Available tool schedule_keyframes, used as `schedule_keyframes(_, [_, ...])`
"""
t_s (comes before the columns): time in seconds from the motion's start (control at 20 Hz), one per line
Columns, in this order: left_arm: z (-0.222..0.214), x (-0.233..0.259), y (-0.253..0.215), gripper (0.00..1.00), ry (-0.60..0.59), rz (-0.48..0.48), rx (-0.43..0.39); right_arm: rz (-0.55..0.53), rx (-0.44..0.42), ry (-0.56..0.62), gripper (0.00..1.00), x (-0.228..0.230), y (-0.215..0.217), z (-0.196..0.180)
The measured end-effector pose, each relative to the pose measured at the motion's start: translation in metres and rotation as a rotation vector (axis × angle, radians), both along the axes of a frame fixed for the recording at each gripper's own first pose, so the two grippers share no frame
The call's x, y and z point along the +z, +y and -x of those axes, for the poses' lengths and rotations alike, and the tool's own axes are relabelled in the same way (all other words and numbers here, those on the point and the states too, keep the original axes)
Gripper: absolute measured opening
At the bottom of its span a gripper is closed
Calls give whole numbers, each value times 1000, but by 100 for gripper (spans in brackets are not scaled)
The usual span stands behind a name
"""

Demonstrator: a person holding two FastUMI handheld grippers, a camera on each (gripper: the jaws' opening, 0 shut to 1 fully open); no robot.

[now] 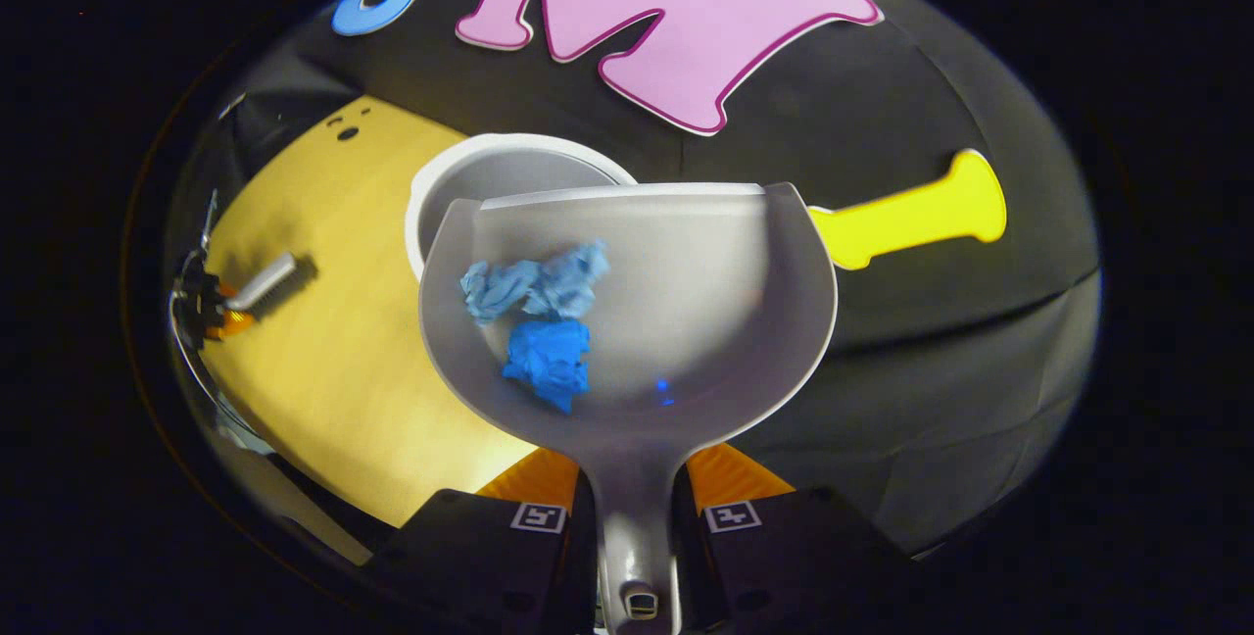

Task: Pick up the small broom and dustpan from the desktop, sweep the trash into the dustpan with the broom, and then empty the trash into the garbage bin.

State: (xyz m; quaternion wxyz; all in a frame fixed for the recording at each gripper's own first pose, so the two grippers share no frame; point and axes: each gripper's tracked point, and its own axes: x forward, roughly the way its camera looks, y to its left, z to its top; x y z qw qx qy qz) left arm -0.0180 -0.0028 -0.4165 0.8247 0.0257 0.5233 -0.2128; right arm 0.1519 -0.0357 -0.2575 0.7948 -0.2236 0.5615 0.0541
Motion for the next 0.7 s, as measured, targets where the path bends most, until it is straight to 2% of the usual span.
schedule_keyframes(0.25, [-5,-4,2,28,6,-7,-7,115,104,85,36,-9,-10,-19])
schedule_keyframes(0.4, [-6,-6,3,27,8,-11,-17,200,201,136,36,-10,-12,-27])
schedule_keyframes(0.5, [-8,-7,2,30,9,-14,-25,225,234,151,36,-5,-8,-30])
schedule_keyframes(0.65, [-11,-10,0,28,11,-19,-39,287,305,180,36,-6,-6,-41])
schedule_keyframes(0.7, [-11,-10,-1,30,11,-19,-41,303,326,188,36,-5,-4,-44])
